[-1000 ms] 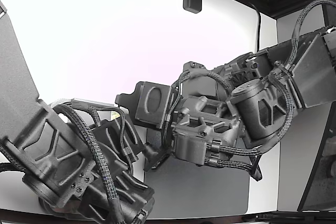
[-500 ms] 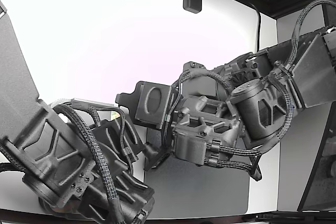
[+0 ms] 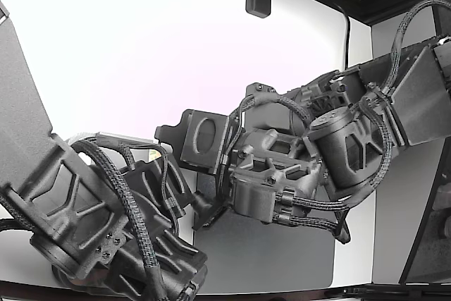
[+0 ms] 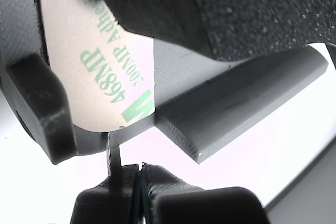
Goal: Peel off protective film from adhesive tape.
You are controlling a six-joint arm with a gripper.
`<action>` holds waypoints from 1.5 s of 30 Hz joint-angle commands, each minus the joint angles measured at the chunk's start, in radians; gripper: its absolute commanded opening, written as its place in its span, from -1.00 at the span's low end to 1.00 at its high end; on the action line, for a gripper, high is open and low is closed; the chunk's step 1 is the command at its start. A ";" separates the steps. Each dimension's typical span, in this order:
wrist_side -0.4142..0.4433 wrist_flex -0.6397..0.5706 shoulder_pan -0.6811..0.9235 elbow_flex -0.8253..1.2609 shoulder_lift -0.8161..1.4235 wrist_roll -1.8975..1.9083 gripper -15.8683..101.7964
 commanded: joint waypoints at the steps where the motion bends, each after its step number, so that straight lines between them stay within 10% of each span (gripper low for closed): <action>1: 0.003 -0.003 -0.003 -0.032 0.015 0.003 -0.91; 45: 0.043 0.011 0.020 -0.037 0.014 -0.037 -0.91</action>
